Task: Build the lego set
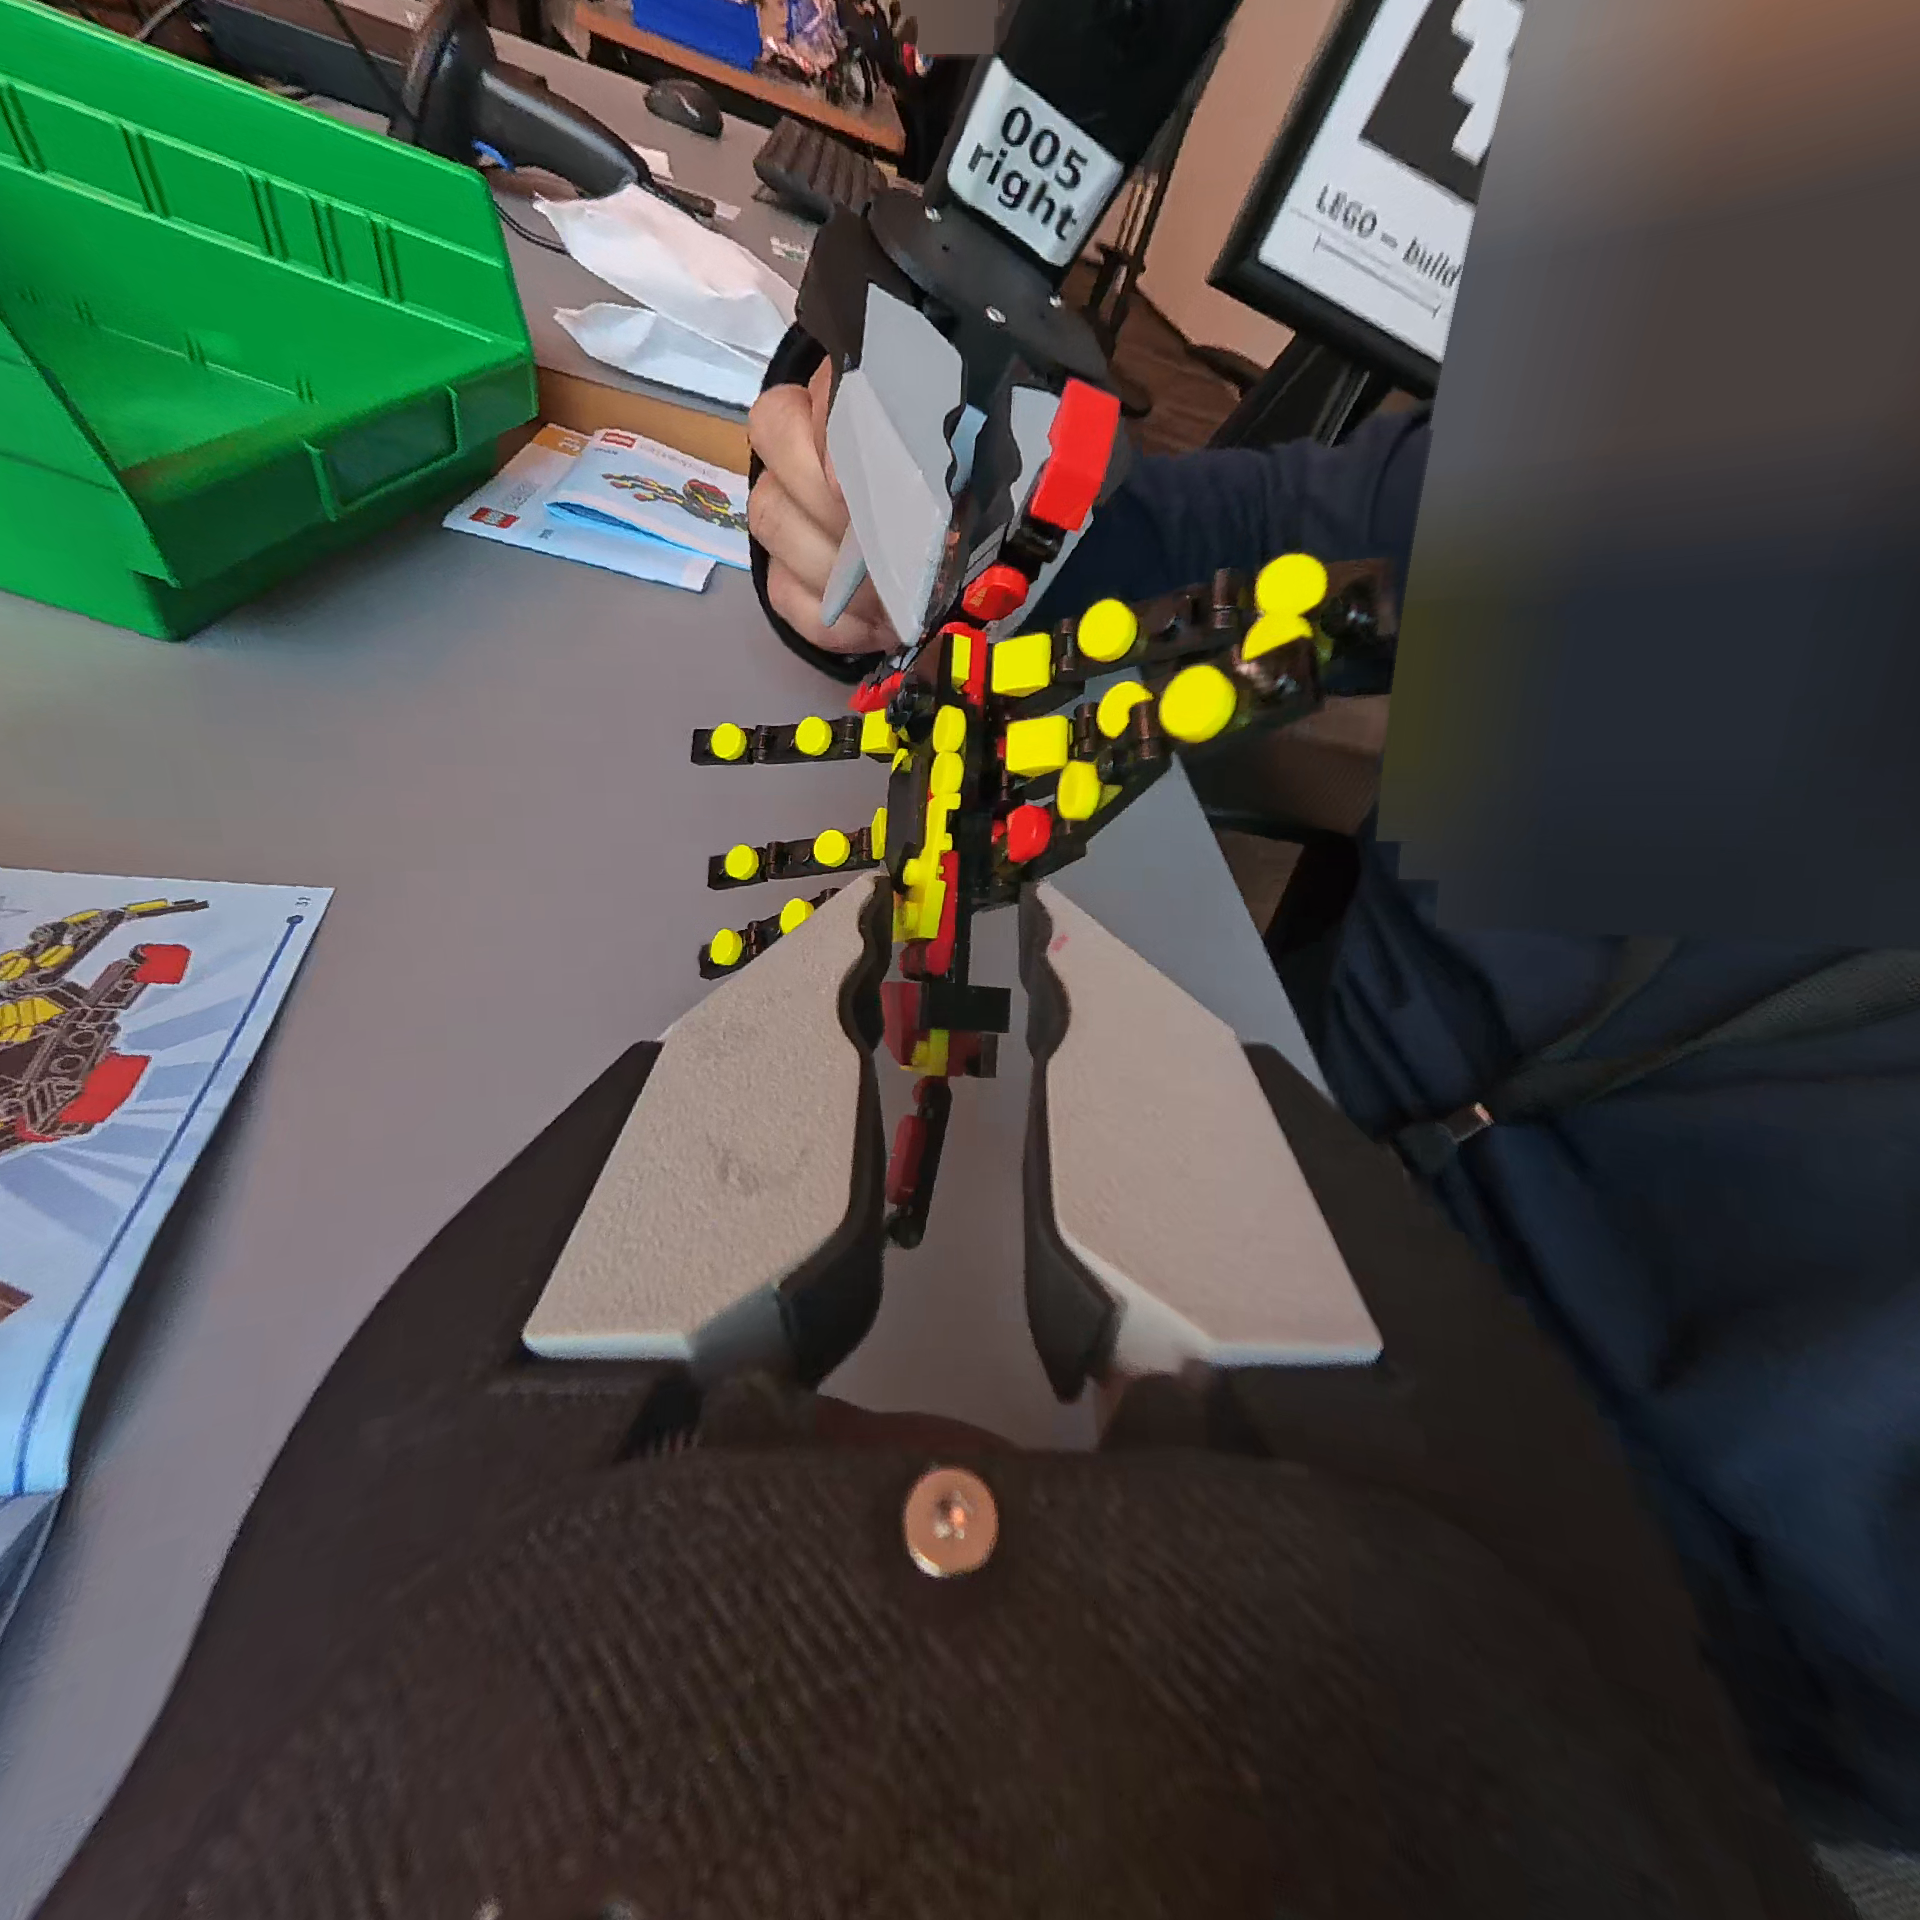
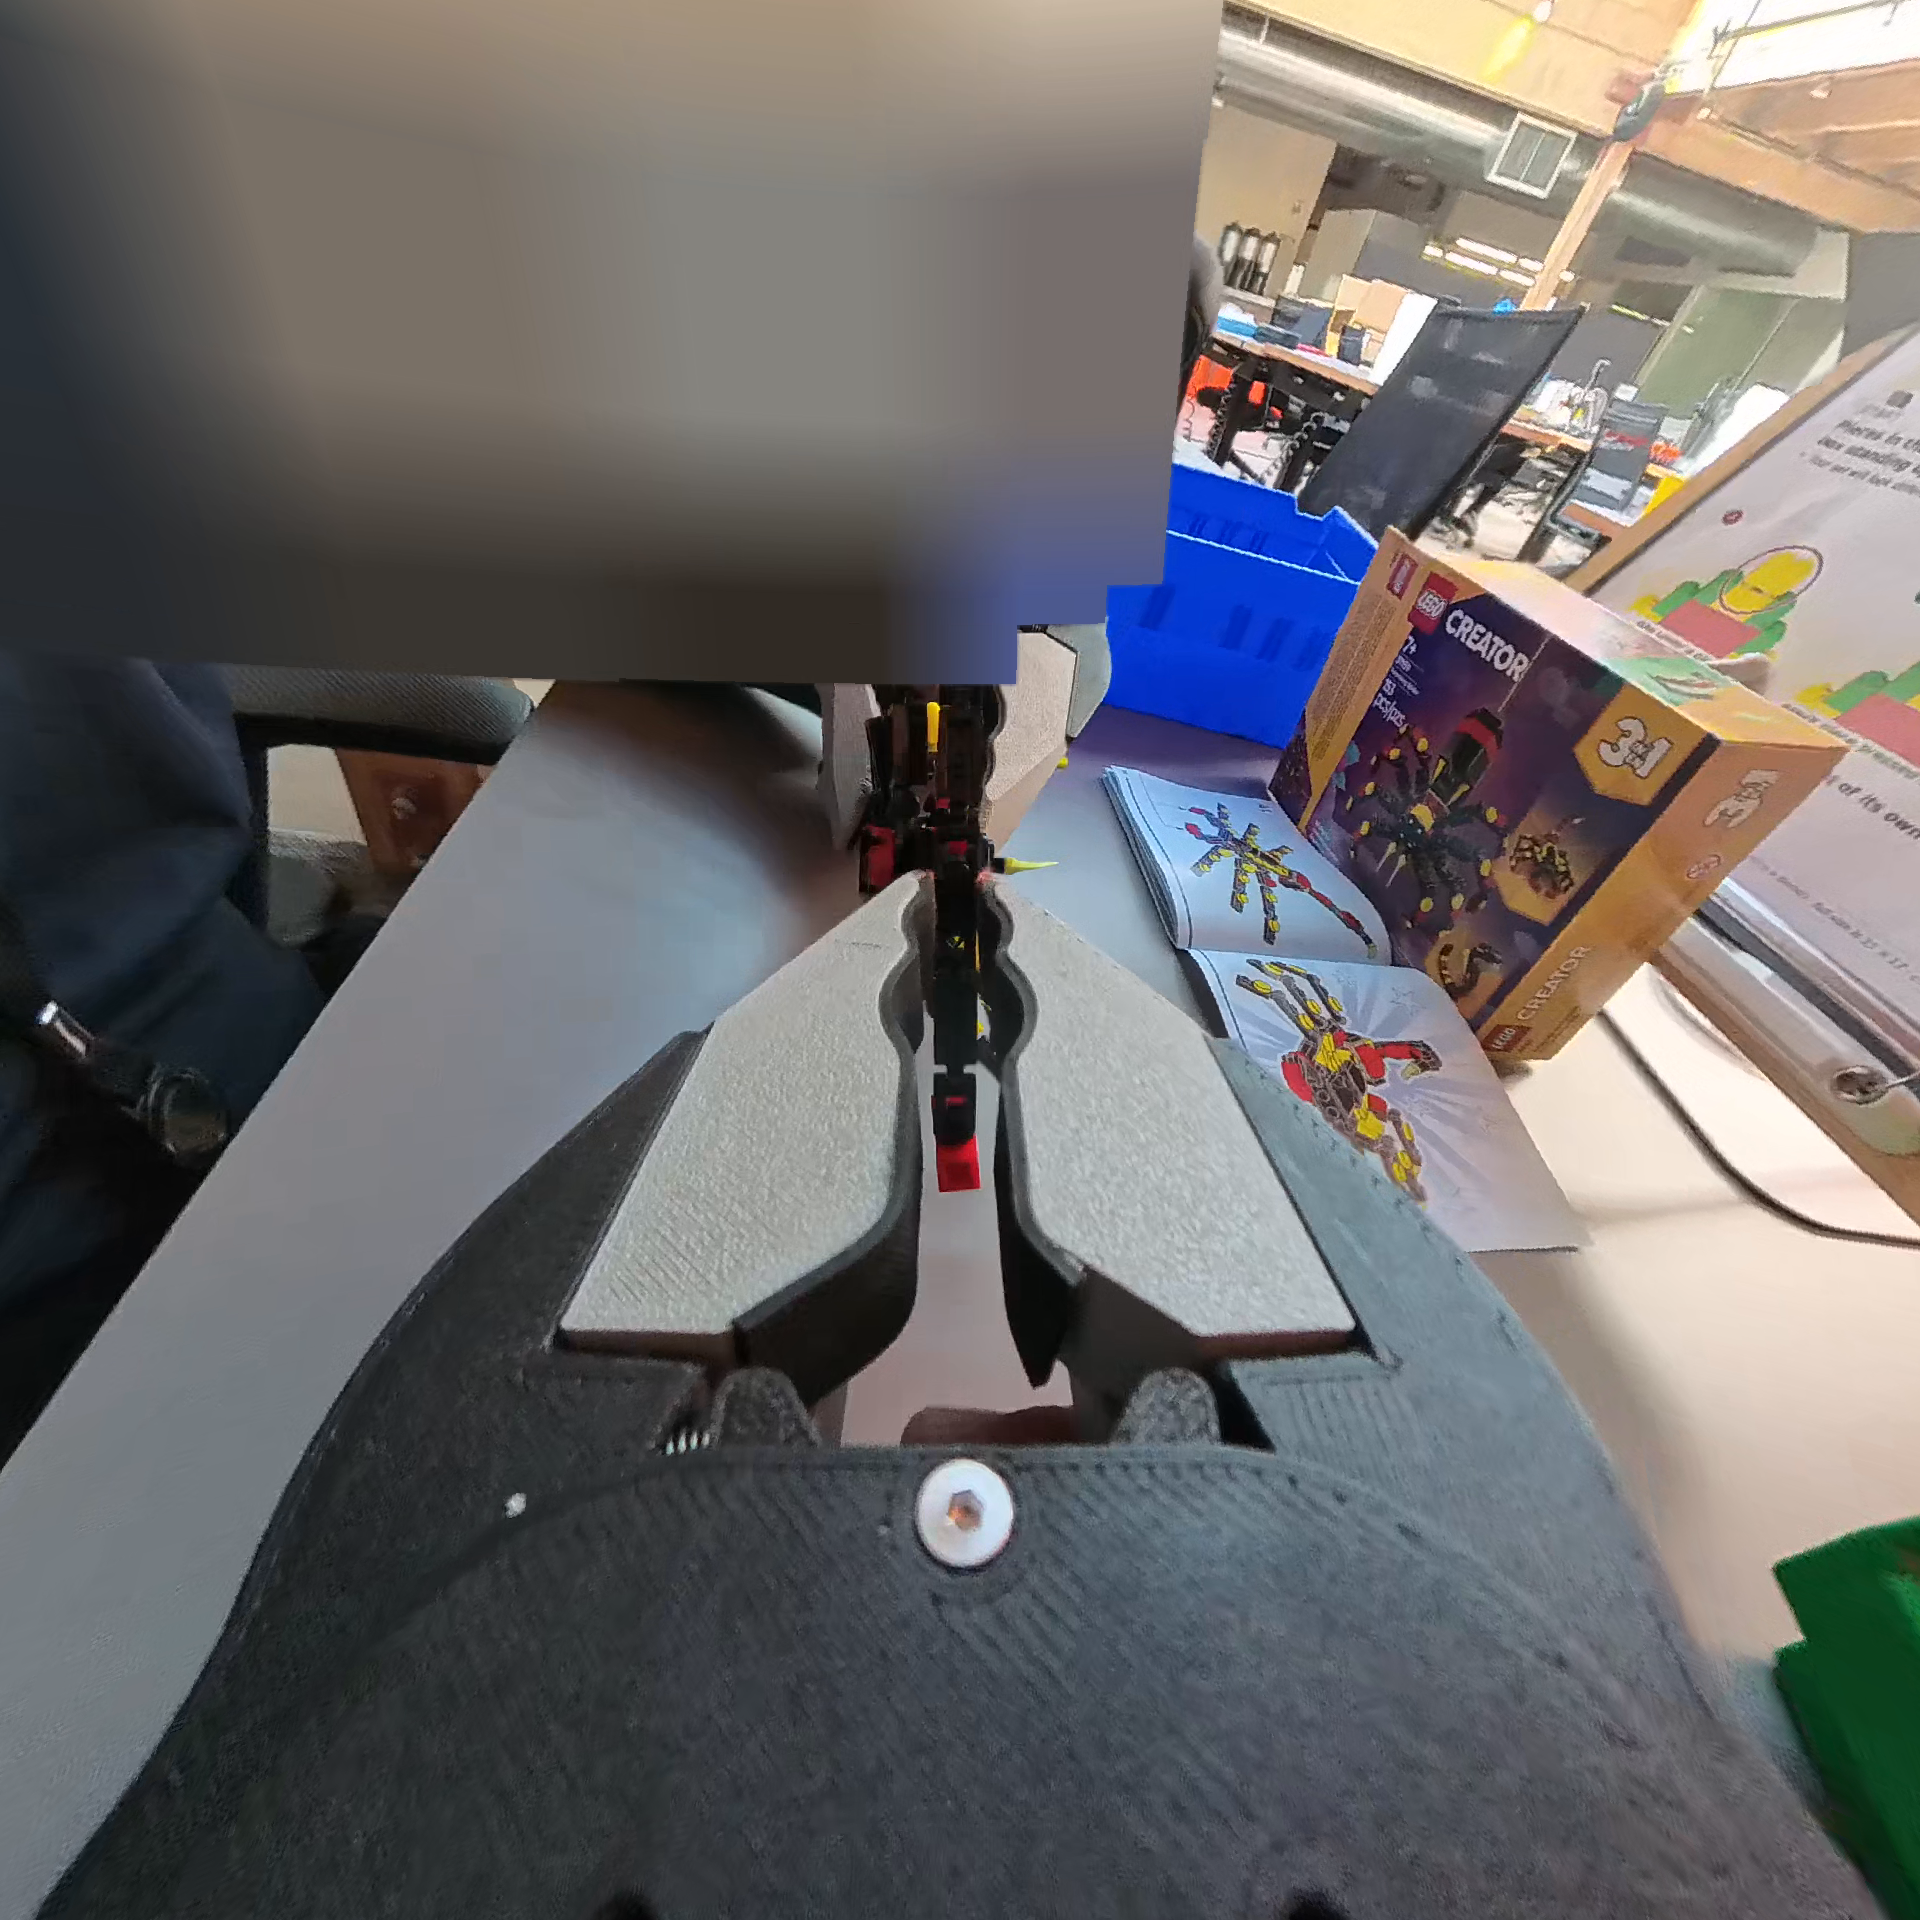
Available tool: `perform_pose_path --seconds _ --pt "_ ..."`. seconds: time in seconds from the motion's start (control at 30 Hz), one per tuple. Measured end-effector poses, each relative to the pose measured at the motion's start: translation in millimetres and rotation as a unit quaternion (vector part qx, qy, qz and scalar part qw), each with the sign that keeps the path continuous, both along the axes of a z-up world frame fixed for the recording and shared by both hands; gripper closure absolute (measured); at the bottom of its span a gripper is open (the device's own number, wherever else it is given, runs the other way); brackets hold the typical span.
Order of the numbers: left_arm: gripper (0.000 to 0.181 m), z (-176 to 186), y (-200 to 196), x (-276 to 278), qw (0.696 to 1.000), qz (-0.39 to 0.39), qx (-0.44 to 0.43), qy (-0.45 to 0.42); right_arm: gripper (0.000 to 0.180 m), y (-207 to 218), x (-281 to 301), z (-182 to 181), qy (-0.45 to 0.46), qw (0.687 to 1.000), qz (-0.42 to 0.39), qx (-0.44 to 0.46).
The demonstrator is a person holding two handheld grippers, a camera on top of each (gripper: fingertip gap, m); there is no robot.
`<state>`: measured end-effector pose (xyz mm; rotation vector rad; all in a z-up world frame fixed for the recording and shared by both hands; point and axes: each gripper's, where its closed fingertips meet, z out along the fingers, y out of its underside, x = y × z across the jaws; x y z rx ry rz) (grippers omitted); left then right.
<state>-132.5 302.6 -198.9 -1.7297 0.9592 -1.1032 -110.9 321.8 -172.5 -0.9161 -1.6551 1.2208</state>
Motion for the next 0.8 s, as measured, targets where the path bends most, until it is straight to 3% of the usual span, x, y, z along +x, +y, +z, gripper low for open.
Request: perform_pose_path --seconds 0.43,0.6,0.8 --pt "0.159 6.1 6.7 9.5 0.998 0.026 -0.051 -0.039 0.176 17.4 -0.3 -4.3 -0.057 0.981 0.044 -0.183" --pt "0.16 11.1 3.1 7.5 0.986 -0.002 -0.126 -0.109 0.176 13.2 1.1 -1.0 -0.059 0.966 0.082 -0.238" --pt "0.16 10.6 0.0 9.8 0.978 -0.021 -0.165 -0.128 0.176 12.6 1.3 4.2 -0.067 0.946 0.111 -0.298"
